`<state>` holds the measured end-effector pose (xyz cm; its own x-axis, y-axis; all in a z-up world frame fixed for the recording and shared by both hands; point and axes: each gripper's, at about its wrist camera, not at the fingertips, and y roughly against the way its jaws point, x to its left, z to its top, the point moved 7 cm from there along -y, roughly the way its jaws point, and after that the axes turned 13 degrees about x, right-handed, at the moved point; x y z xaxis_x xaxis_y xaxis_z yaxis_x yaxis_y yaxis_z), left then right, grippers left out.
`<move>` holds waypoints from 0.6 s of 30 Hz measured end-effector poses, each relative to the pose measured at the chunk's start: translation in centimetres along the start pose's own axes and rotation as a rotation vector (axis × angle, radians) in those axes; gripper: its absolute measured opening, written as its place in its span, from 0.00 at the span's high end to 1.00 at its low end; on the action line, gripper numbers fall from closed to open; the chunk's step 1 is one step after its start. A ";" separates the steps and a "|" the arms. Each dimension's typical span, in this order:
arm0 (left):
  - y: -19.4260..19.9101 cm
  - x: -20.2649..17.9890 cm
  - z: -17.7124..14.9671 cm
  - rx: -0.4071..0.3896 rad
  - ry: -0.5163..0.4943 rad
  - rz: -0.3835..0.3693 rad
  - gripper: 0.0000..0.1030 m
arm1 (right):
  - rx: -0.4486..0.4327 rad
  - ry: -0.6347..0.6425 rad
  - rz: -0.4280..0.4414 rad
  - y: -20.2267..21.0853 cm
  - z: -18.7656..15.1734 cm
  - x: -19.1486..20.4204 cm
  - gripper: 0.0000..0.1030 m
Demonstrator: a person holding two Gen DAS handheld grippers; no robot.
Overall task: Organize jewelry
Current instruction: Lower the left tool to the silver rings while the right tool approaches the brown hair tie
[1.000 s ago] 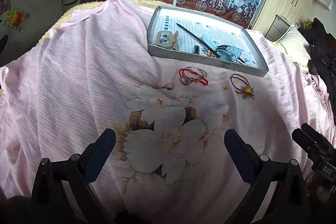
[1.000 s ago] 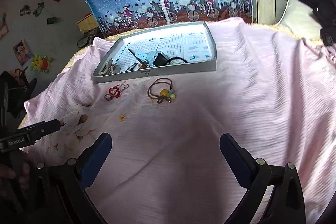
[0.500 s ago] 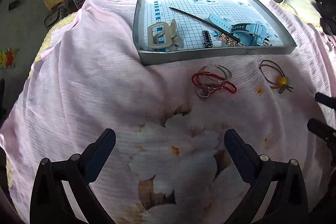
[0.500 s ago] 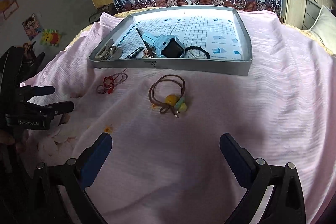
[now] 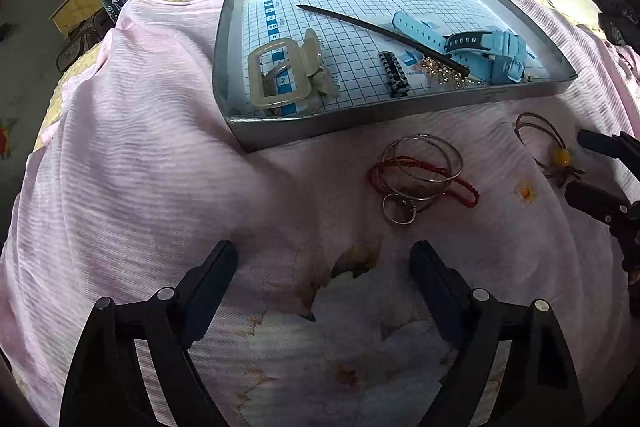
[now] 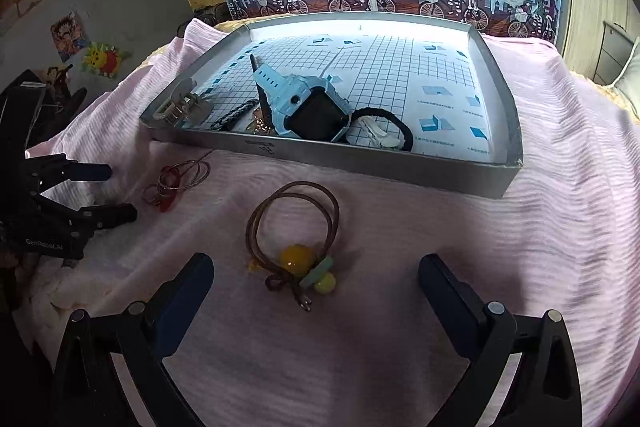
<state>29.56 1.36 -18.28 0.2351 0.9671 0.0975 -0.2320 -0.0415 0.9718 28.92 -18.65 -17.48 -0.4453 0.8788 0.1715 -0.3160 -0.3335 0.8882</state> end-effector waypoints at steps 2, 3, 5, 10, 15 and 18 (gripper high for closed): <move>0.1 -0.5 0.2 -0.019 -0.035 0.015 0.18 | -0.001 0.008 -0.005 -0.4 0.2 0.1 0.00; 0.2 -0.9 0.3 -0.033 -0.058 0.022 0.18 | 0.001 0.009 -0.009 -0.6 0.2 0.1 0.01; 0.4 -1.5 0.5 -0.056 -0.103 0.029 0.24 | 0.004 0.008 -0.019 -0.8 0.3 0.1 0.07; -0.4 -2.4 0.8 -0.047 -0.164 0.013 0.47 | -0.003 -0.022 -0.008 -0.7 0.5 -0.3 0.16; -0.8 -2.5 1.5 -0.045 -0.164 -0.019 0.56 | -0.012 -0.011 0.019 -0.4 0.7 0.5 0.23; -0.8 -2.7 1.8 -0.045 -0.165 -0.023 0.56 | -0.006 0.014 0.018 -0.6 0.5 1.3 0.27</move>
<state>30.86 -1.67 -18.94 0.3918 0.9132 0.1125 -0.2657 -0.0047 0.9641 28.99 -17.18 -17.55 -0.4624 0.8679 0.1813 -0.3130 -0.3511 0.8825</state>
